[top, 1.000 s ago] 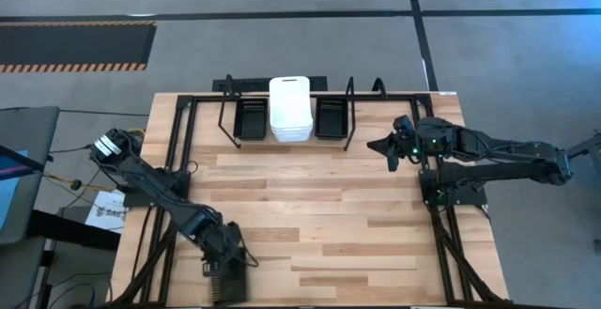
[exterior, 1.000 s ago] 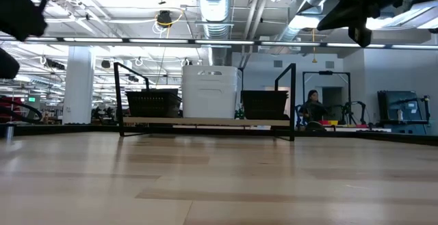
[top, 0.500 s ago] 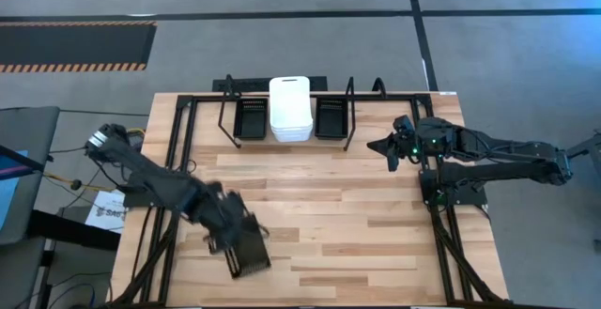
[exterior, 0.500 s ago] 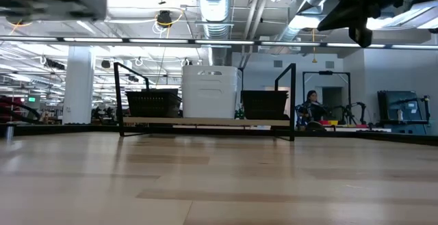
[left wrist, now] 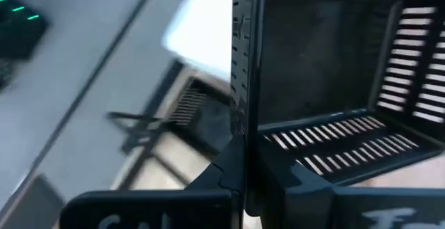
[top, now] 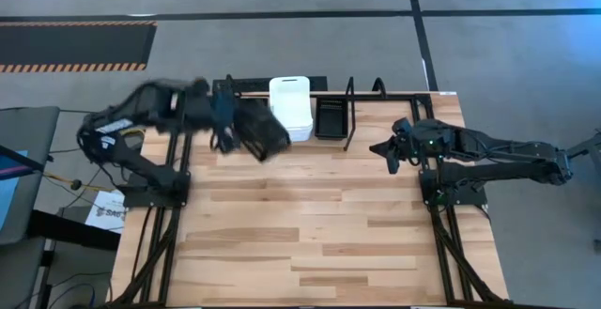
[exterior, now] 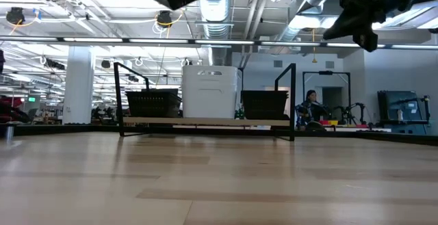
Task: Stack baskets on shelf by color
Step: Stack the black bin on top of the left black bin on the shelf
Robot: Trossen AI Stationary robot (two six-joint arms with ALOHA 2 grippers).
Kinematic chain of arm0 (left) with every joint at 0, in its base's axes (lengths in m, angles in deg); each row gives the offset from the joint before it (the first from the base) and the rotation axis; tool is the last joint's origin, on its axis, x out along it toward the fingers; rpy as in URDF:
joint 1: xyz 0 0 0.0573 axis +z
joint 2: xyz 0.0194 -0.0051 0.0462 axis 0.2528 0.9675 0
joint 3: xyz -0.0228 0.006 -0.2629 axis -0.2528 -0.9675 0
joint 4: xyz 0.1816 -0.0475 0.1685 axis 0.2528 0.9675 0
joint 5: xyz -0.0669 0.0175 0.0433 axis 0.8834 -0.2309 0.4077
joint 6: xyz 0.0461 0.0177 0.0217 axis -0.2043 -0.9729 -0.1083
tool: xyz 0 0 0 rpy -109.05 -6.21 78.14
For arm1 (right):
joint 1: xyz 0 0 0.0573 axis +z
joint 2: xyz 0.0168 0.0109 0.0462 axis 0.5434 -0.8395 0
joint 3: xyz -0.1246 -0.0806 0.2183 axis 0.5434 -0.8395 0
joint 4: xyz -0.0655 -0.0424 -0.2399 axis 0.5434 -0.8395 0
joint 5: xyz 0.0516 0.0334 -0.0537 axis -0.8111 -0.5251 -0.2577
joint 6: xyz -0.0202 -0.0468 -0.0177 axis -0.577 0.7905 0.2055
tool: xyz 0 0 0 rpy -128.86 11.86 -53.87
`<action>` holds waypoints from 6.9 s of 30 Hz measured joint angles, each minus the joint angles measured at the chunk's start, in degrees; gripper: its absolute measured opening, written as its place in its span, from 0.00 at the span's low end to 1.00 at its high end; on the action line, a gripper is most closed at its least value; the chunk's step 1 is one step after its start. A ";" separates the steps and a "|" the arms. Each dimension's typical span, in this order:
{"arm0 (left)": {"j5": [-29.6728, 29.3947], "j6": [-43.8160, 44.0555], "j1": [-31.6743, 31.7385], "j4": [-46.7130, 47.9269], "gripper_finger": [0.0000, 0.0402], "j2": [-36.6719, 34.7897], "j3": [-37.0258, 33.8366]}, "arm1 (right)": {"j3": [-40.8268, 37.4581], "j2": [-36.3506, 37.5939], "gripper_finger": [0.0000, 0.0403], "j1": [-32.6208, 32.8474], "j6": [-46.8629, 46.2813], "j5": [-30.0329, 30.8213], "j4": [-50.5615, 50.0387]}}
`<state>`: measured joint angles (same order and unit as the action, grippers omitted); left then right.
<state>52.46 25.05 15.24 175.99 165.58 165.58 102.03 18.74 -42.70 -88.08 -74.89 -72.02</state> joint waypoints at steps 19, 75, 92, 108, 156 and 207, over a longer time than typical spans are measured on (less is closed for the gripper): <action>23.09 -35.37 34.92 -1.37 0.00 13.51 1.17 | 0.00 0.33 0.01 -0.15 -0.22 0.07 -2.50; 28.92 -73.94 47.03 -8.00 0.00 35.55 1.28 | 0.00 0.33 0.01 -5.38 -9.18 9.31 -2.50; 22.10 -68.63 44.77 -11.57 0.13 35.63 1.28 | 0.00 0.32 0.01 -5.38 -9.20 9.31 -2.50; 20.19 -59.08 44.66 -8.33 0.34 35.58 7.66 | 0.00 0.33 0.01 -5.21 -9.14 9.25 -2.52; 15.97 -36.97 28.62 -0.02 0.00 31.17 23.97 | 0.00 0.33 0.01 -0.93 -3.59 8.83 -3.09; 22.90 -37.66 41.34 -18.80 0.00 31.26 -1.38 | -0.02 0.33 0.01 -0.48 -4.63 9.27 -2.52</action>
<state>75.36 -12.62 56.58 157.19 196.83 164.19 102.01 19.07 -43.18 -92.71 -65.62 -74.54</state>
